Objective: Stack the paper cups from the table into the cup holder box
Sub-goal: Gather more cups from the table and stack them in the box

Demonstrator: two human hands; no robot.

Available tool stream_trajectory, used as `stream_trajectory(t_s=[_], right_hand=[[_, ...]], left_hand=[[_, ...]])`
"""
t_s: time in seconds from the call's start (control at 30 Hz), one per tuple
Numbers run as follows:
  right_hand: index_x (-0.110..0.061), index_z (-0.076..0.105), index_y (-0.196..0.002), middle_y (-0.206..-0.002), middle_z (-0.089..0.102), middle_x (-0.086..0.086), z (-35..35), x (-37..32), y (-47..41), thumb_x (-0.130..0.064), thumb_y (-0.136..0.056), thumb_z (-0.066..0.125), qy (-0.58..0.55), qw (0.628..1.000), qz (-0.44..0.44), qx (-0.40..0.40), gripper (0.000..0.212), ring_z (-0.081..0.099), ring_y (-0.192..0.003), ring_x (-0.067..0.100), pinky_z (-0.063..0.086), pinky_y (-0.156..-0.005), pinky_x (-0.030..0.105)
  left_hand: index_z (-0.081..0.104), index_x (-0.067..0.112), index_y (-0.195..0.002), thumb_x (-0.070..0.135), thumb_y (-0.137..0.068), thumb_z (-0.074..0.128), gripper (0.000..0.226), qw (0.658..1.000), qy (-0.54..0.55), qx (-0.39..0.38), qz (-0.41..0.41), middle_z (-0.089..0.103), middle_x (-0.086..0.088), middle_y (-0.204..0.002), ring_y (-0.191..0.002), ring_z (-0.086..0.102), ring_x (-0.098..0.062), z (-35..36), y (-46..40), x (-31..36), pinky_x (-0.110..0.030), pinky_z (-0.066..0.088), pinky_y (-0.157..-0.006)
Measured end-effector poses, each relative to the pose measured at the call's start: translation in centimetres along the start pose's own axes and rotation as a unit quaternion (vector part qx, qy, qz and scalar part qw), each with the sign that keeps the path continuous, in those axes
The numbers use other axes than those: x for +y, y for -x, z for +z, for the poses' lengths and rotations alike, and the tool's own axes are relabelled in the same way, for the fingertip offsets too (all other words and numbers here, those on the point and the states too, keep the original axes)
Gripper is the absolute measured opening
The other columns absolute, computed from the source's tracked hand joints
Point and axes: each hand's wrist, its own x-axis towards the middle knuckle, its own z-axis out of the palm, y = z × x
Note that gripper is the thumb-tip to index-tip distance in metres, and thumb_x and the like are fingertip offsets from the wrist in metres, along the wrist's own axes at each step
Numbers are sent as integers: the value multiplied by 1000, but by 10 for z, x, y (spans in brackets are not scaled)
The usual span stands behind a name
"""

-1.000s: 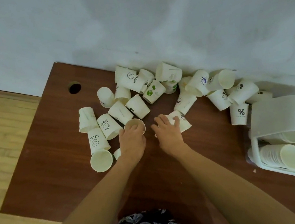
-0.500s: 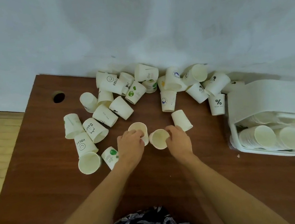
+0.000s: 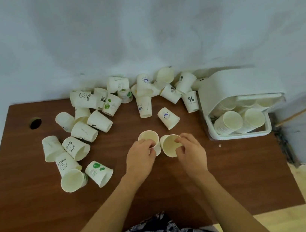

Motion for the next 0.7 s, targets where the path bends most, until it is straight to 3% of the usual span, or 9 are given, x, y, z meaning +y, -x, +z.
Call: stream_trajectory(t_s=[0.07,0.23,0.43,0.6,0.7], right_hand=[[-13,71,-112,-124,61,-5,-23,13,-1,-7,-87,57,-20,999,26,33,29,58,-105,13,46,-85,25],[-16,70,-103,-106,65,-5,-90,55,-10,-7,-86,59,-87,988,59,113,22,60,-81,10,51,-74,28],[-20,69,-98,-93,65,-7,-166,124,-25,-8,-84,62,-136,969,105,179,20,59,-66,-3,40,-61,17],[-16,69,-102,-88,62,-4,-203,178,-45,-8,-84,60,-156,964,125,175,22,58,-76,8,49,-74,30],[-15,69,-103,-92,58,-5,-214,199,-57,-10,-85,59,-137,973,115,145,22,58,-79,15,45,-72,28]], left_hand=[[67,19,-112,17,-91,62,22,999,13,17,24,66,4,-107,-97,56,-10,2,-2,24,-24,47,-85],[68,19,-103,15,-86,66,17,994,30,60,85,65,5,-96,-89,56,-13,8,-17,94,-28,48,-77],[69,17,-99,13,-85,68,15,984,57,94,138,64,6,-94,-89,54,-10,38,-30,182,-22,45,-75],[70,15,-99,11,-85,67,15,982,66,100,148,65,5,-95,-91,56,-12,74,-45,234,-24,47,-77],[70,17,-100,14,-87,66,14,985,46,94,139,64,8,-95,-89,54,-9,92,-49,252,-21,44,-77]])
